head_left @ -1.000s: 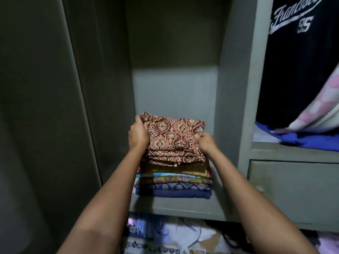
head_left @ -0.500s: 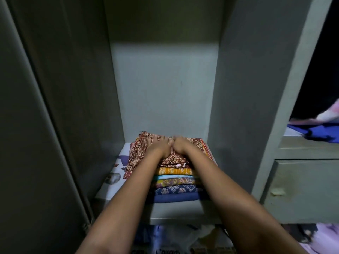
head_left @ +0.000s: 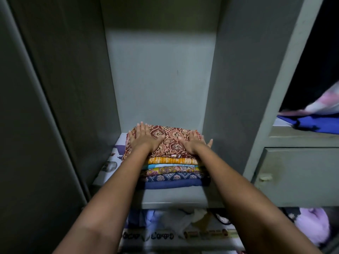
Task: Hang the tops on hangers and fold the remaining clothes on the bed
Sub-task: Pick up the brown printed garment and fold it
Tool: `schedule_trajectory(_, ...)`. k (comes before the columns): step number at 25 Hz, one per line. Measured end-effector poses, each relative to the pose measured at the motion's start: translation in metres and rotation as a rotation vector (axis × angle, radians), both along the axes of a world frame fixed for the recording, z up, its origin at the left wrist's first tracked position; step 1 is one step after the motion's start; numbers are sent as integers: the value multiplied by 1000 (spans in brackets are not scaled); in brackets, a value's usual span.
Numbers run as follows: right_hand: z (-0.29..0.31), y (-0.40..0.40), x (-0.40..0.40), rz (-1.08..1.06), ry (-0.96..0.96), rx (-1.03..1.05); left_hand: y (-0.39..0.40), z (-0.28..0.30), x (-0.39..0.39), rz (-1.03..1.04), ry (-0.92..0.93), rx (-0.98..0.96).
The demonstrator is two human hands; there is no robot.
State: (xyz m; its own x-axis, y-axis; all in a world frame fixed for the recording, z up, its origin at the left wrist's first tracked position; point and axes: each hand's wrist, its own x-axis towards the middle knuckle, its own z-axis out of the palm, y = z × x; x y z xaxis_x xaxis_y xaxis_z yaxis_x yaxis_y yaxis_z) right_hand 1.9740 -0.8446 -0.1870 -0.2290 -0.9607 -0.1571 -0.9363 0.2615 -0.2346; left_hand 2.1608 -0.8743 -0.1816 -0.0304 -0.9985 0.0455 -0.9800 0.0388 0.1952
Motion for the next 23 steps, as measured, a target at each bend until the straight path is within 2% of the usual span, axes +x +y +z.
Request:
schedule_trajectory(2, 15, 15, -5, -51, -46, -18, 13, 15, 4, 52, 184, -99)
schedule_trajectory(4, 32, 37, -6, -25, -223, -127, 31, 34, 12, 60, 519, -161)
schedule_trajectory(7, 61, 93, -6, 116, -588, -277, 79, 55, 16, -21, 1164, -112)
schedule_trajectory(9, 75, 142, -4, 140, -750, -312, 118, 61, 13, -77, 1373, -58)
schedule_trajectory(16, 71, 326, -15, 85, -900, -351, 274, 42, -22, -130, 1478, -5)
schedule_trajectory(23, 97, 464, -71, -163, -847, -479, 390, 78, -86, -285, 1512, 119)
